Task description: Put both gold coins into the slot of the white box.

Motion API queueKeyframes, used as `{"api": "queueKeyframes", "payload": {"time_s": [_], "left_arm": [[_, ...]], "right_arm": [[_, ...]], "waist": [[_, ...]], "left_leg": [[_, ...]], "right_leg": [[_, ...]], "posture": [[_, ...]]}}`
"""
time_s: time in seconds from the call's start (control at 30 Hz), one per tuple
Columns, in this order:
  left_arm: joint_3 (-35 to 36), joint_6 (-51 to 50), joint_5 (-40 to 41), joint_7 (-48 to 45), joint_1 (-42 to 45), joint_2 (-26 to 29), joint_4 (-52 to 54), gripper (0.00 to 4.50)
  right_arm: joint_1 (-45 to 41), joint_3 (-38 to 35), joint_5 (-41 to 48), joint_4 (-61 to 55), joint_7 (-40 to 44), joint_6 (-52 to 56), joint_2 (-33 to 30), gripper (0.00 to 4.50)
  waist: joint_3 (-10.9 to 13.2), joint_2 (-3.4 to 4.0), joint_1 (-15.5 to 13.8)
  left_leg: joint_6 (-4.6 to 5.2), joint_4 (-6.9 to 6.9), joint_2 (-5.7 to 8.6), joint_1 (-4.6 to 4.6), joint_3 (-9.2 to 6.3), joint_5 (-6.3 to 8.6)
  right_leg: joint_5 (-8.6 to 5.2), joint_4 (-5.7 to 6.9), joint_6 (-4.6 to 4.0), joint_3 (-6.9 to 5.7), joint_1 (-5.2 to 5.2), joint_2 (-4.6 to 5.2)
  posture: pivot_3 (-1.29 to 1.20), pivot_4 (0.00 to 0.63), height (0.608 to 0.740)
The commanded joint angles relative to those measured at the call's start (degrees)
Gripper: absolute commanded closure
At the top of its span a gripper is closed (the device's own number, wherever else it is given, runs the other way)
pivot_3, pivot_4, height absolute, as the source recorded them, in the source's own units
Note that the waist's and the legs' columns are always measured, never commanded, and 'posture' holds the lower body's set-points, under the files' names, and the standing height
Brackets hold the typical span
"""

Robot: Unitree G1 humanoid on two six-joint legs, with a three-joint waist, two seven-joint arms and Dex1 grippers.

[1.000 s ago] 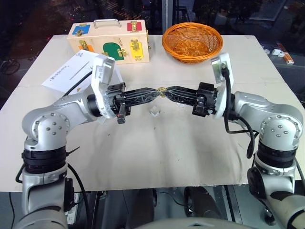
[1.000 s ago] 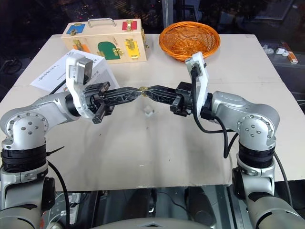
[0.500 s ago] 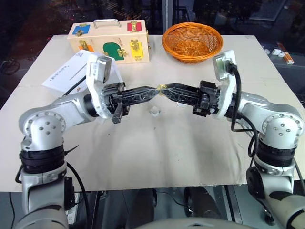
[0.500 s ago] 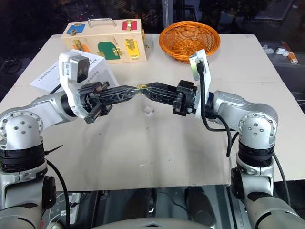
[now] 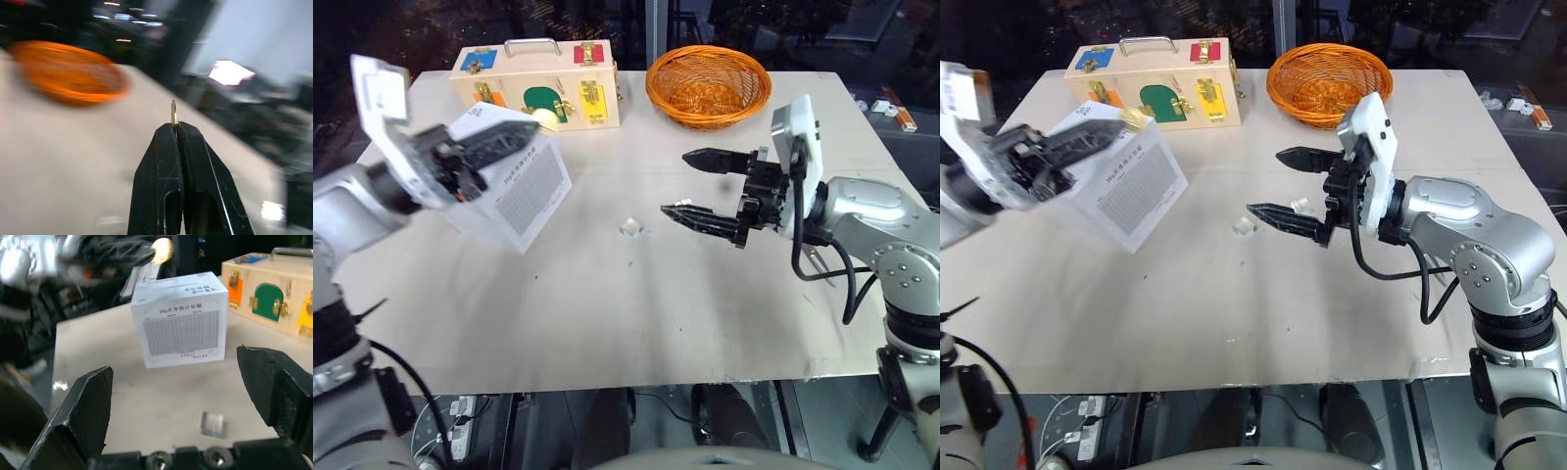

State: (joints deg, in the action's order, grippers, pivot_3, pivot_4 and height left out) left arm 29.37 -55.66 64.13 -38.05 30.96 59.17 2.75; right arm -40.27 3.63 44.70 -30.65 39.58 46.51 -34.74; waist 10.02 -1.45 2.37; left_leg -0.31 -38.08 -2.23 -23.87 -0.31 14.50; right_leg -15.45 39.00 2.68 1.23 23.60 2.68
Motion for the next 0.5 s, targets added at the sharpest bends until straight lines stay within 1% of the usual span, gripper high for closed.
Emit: {"api": "queueKeyframes", "payload": {"time_s": [0.03, 0.1, 0.27, 0.4, 0.5], "left_arm": [[-0.9, 7.7, -9.6, -5.3, 0.4, 5.0, -5.8, 4.5], [-3.1, 10.9, -14.2, -7.6, 1.7, 7.2, -10.0, 4.5], [-8.8, 14.2, -22.5, -12.1, 7.1, 10.2, -20.0, 4.5], [-12.5, 14.9, -26.7, -15.9, 9.8, 10.3, -23.9, 4.5], [-14.1, 13.5, -28.3, -16.3, 11.7, 9.1, -25.5, 4.5]], "right_arm": [[-1.5, -0.6, -2.1, -1.4, 3.0, -4.3, -1.0, 0.08], [-1.5, -0.7, -2.9, -1.0, 4.0, -5.4, -1.3, 0.08], [-1.3, -1.1, -4.6, -0.3, 5.3, -7.4, -1.6, 0.08], [-0.5, -0.8, -5.6, -0.6, 5.1, -7.9, -1.5, 0.08], [0.3, -0.6, -6.1, -1.2, 4.7, -7.9, -1.4, 0.08]], "waist": [[0.0, 0.0, -0.1], [0.0, 0.0, -0.3], [0.0, -0.02, -0.9], [0.0, -0.02, -1.2], [0.0, -0.02, -1.3]], "left_leg": [[0.0, 0.0, 0.0, 0.0, 0.01, 0.0], [0.0, 0.04, 0.0, -0.03, 0.09, 0.0], [0.0, 0.01, 0.0, -0.12, 0.08, 0.0], [0.0, 0.02, 0.0, -0.13, 0.08, 0.0], [0.0, 0.01, 0.0, -0.13, 0.08, 0.0]], "right_leg": [[0.0, 0.0, 0.0, -0.01, 0.0, 0.0], [0.0, -0.1, 0.0, -0.04, -0.01, 0.01], [0.0, -0.15, 0.0, -0.12, 0.0, 0.04], [0.0, -0.13, 0.0, -0.13, 0.01, 0.03], [0.0, -0.12, 0.0, -0.13, 0.01, 0.03]], "posture": [[0.0, 0.15, 0.726], [0.0, 0.15, 0.726], [0.0, 0.15, 0.726], [0.0, 0.15, 0.726], [0.0, 0.15, 0.726]]}}
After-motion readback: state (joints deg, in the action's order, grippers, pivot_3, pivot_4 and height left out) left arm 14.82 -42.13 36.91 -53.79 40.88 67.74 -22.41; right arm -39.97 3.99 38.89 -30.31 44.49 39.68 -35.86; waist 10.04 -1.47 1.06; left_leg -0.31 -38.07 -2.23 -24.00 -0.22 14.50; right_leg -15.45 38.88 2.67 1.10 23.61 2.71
